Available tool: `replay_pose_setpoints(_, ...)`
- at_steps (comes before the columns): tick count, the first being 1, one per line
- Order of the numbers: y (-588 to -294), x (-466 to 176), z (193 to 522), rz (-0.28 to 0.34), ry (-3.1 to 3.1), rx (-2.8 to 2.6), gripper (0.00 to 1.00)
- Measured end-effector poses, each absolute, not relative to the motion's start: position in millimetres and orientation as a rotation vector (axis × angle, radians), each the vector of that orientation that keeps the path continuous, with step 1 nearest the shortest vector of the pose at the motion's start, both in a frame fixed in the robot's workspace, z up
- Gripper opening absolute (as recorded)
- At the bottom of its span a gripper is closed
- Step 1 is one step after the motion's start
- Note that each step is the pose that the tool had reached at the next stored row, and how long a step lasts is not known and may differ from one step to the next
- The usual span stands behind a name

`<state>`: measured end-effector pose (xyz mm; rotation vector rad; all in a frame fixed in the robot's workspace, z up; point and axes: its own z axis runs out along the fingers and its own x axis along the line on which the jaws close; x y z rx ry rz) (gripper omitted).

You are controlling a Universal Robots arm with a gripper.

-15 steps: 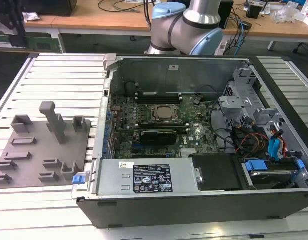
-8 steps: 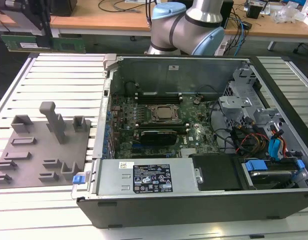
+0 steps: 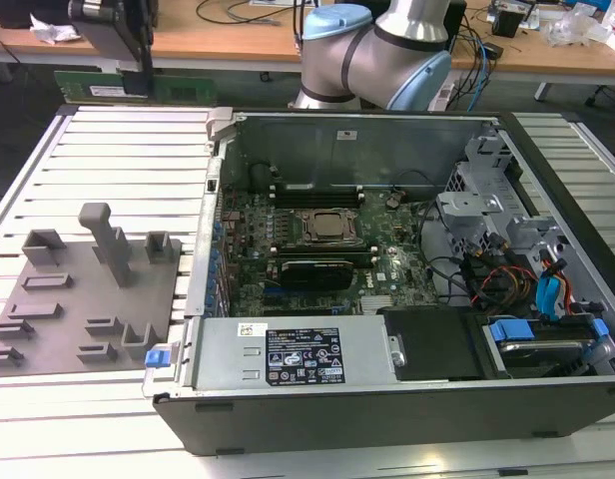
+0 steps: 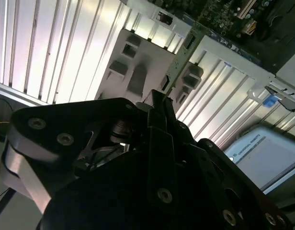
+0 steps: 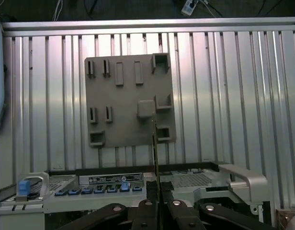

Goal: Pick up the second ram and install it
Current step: 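Pick up the second ram and move it above second insertion slot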

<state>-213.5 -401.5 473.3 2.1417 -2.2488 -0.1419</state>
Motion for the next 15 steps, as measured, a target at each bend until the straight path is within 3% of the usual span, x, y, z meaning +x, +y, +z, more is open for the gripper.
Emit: replay_pose_setpoints(15, -401.3, -138.7, 473.3, -0.147, -2.246, 2.139, 0.14)
